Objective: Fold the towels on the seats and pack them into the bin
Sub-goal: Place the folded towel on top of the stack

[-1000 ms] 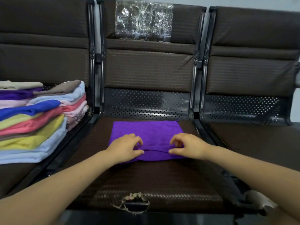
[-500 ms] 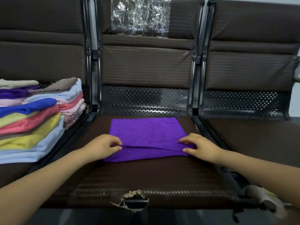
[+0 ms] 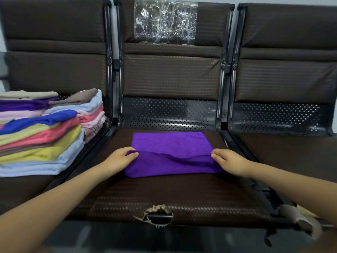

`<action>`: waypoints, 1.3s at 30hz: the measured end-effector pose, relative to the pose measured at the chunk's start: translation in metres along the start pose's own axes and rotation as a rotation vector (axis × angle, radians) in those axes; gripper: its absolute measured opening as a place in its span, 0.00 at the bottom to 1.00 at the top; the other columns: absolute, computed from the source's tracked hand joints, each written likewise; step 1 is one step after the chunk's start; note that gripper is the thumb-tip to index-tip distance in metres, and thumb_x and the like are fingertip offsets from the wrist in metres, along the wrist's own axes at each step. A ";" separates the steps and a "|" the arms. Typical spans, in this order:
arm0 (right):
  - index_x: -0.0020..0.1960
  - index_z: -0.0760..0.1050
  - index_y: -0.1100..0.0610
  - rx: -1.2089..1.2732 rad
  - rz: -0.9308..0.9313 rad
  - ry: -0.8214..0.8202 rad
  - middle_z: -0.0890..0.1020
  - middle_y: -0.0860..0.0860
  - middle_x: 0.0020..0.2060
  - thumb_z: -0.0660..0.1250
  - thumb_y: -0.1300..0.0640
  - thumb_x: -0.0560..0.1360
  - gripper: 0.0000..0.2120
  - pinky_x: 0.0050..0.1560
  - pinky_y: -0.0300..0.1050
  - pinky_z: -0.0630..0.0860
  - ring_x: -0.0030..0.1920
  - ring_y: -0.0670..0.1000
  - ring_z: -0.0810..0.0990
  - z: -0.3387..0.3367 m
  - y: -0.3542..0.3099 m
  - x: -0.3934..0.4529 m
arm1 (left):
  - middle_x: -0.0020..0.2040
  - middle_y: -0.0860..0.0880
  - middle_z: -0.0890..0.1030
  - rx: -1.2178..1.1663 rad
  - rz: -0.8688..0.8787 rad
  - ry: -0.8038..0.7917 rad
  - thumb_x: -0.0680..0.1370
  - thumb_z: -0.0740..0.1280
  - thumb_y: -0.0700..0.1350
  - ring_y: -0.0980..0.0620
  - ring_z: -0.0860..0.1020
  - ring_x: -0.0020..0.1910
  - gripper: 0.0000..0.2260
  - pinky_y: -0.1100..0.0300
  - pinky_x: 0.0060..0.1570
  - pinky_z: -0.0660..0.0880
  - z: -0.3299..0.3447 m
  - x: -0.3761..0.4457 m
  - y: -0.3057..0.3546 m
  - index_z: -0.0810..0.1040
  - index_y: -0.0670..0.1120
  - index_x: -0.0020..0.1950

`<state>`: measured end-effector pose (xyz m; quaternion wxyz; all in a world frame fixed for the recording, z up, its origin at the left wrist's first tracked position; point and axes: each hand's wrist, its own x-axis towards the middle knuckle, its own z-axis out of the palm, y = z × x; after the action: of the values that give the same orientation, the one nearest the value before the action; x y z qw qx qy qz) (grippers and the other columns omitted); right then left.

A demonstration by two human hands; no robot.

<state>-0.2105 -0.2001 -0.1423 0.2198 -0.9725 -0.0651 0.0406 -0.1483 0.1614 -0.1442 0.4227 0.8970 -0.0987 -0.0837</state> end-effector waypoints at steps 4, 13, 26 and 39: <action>0.40 0.71 0.56 0.184 0.062 0.039 0.76 0.50 0.37 0.55 0.54 0.83 0.15 0.50 0.49 0.70 0.42 0.50 0.74 -0.003 -0.011 -0.009 | 0.43 0.51 0.81 0.242 0.098 -0.027 0.80 0.63 0.45 0.53 0.77 0.46 0.06 0.63 0.43 0.67 -0.005 -0.015 -0.001 0.78 0.49 0.45; 0.49 0.80 0.58 0.892 0.117 -0.144 0.85 0.57 0.46 0.77 0.49 0.65 0.18 0.44 0.40 0.79 0.43 0.51 0.84 -0.033 -0.025 0.001 | 0.38 0.49 0.79 0.029 0.103 -0.022 0.80 0.64 0.42 0.55 0.74 0.38 0.08 0.64 0.40 0.68 -0.046 -0.011 0.016 0.79 0.48 0.41; 0.65 0.73 0.60 0.020 0.435 0.035 0.78 0.56 0.61 0.69 0.47 0.75 0.23 0.57 0.42 0.72 0.60 0.55 0.77 0.006 -0.020 0.097 | 0.58 0.43 0.78 0.586 -0.162 -0.050 0.75 0.68 0.50 0.46 0.77 0.58 0.15 0.59 0.55 0.72 -0.040 0.062 -0.020 0.77 0.45 0.59; 0.51 0.79 0.60 0.558 0.593 -0.105 0.83 0.53 0.44 0.75 0.55 0.71 0.13 0.42 0.43 0.74 0.43 0.52 0.80 0.000 -0.032 0.076 | 0.32 0.47 0.75 0.247 -0.340 -0.034 0.78 0.66 0.44 0.52 0.74 0.26 0.05 0.64 0.23 0.71 -0.032 0.055 -0.026 0.72 0.45 0.45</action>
<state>-0.1392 -0.1600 -0.1323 0.4504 -0.8487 0.2206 0.1678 -0.0847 0.1878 -0.1475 0.2876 0.9442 0.0373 -0.1562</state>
